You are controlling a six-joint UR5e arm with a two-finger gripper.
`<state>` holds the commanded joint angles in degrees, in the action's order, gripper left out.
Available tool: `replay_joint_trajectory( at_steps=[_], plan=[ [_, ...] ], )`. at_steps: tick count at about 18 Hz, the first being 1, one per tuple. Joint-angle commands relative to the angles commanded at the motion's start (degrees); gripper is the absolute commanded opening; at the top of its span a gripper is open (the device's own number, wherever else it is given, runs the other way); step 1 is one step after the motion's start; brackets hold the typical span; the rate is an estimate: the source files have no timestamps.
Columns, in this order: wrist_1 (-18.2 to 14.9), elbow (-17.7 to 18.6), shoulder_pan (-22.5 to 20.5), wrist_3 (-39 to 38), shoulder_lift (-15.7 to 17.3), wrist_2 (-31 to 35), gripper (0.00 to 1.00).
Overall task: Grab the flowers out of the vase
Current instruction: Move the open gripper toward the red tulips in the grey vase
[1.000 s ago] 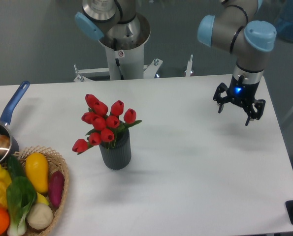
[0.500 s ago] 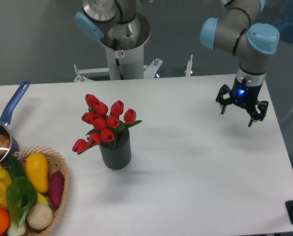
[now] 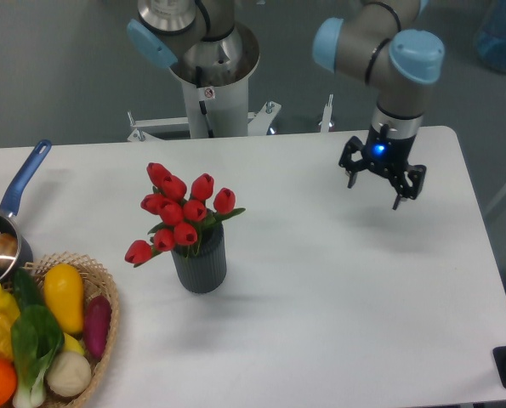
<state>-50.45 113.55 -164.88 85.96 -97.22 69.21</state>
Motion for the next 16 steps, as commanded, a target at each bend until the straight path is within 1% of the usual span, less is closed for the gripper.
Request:
replay_joint_trajectory(
  at_steps=[1, 2, 6, 10, 13, 15, 16],
  plan=[
    [0.0, 0.6, 0.1, -0.1, 0.7, -2.4, 1.0],
    [0.0, 0.9, -0.1, 0.0, 1.5, -3.3, 1.0],
    [0.0, 1.2, 0.0, 0.1, 3.1, -3.6, 1.0],
    [-0.4, 3.9, 0.5, 0.3, 6.5, -6.7, 1.0],
    [-1.0, 4.7, 1.6, -0.7, 8.6, -7.3, 1.0],
    [-2.2, 4.7, 3.1, -3.2, 9.7, -10.0, 1.0],
    [-2.3, 4.7, 4.2, -4.6, 9.7, -11.9, 1.0]
  ],
)
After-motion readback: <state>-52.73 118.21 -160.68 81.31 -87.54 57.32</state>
